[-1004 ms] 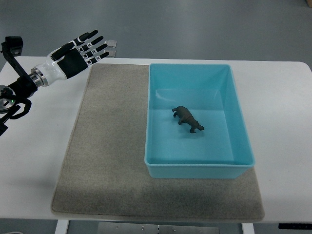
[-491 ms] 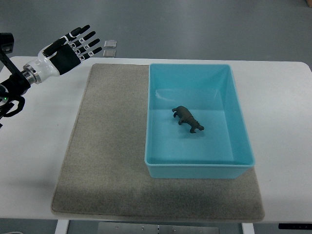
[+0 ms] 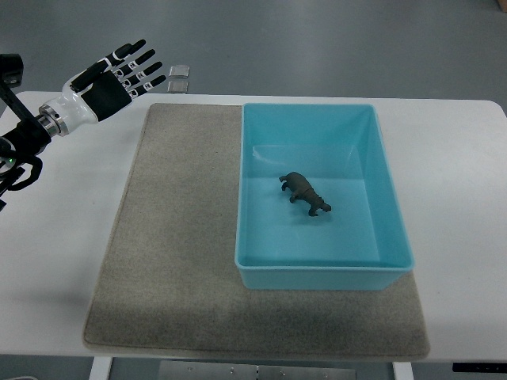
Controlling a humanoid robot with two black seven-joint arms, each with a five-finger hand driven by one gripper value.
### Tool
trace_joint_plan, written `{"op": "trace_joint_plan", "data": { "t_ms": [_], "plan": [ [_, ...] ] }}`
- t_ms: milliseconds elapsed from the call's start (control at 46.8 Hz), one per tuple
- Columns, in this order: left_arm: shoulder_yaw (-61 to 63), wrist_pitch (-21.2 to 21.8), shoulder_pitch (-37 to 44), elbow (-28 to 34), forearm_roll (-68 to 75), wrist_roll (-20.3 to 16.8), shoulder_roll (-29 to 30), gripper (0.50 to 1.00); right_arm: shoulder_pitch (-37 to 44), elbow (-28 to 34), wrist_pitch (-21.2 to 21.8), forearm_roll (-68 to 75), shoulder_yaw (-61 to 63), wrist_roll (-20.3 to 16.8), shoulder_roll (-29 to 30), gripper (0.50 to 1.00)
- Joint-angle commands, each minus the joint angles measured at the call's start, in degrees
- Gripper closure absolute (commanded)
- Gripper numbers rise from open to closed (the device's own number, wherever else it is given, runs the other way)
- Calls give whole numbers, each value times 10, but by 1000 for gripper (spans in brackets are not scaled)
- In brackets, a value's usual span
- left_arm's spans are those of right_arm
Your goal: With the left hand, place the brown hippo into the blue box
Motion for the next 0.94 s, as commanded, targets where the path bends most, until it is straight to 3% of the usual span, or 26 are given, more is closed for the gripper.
{"op": "trace_joint_plan", "data": {
  "t_ms": [0,919],
  "plan": [
    [1,0,0,1,1,0,0,504,0,0,0,0,0,0,0,564],
    [0,0,0,1,7,-2,3,504,0,5,2,-4,-1,-1,0,564]
  ]
}}
